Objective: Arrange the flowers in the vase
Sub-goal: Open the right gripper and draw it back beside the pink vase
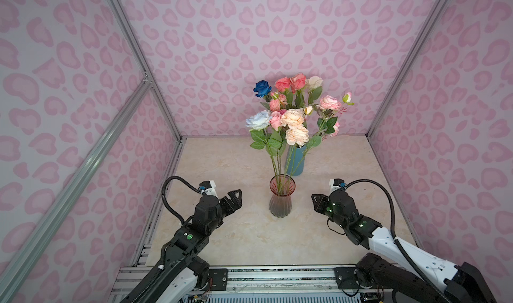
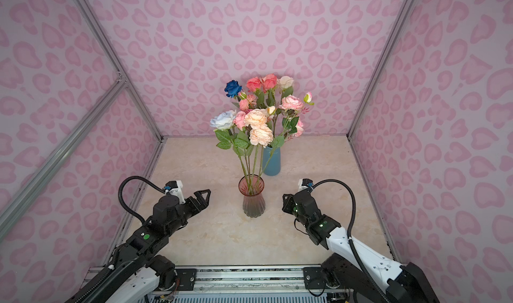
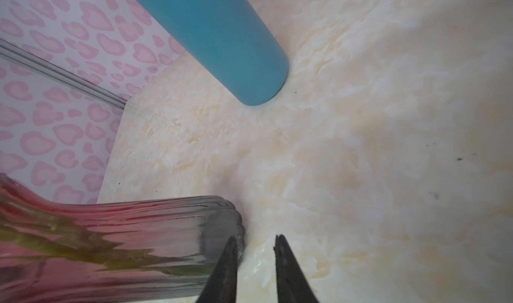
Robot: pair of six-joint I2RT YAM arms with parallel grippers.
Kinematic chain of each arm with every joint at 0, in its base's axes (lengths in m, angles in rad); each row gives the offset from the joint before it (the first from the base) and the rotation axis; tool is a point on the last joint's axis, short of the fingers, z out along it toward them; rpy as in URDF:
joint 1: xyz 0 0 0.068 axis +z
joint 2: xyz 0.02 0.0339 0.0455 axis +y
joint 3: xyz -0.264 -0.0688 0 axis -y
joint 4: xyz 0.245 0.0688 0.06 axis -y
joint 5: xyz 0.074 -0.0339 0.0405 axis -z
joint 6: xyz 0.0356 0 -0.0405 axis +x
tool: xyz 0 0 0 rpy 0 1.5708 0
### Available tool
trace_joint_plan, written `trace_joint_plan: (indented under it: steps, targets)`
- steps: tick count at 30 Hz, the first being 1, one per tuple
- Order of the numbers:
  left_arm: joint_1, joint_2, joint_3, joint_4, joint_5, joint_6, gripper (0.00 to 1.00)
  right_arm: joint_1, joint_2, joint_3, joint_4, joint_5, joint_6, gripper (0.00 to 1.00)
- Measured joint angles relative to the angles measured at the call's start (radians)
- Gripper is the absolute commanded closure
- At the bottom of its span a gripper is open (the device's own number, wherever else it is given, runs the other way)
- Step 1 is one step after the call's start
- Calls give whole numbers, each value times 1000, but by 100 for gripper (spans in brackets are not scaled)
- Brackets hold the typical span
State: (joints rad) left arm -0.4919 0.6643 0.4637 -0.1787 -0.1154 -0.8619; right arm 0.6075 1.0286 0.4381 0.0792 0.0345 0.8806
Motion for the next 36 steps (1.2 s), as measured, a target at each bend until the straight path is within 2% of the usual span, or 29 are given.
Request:
trace_joint_plan:
  steps: [6,15,21,36]
  targets:
    - [0,-1,-15,0,-9,-2,5,31,206,2,163,-38,70,77]
    - [0,-13,-24,-2,-23,-3,5,56,348,-11,299,-55,164,78]
    - [0,-7,-24,-7,-24,0,4,86,377,-2,322,-54,201,78]
    - [0,-72,-31,-10,-42,0,5,114,398,28,343,-45,207,78]
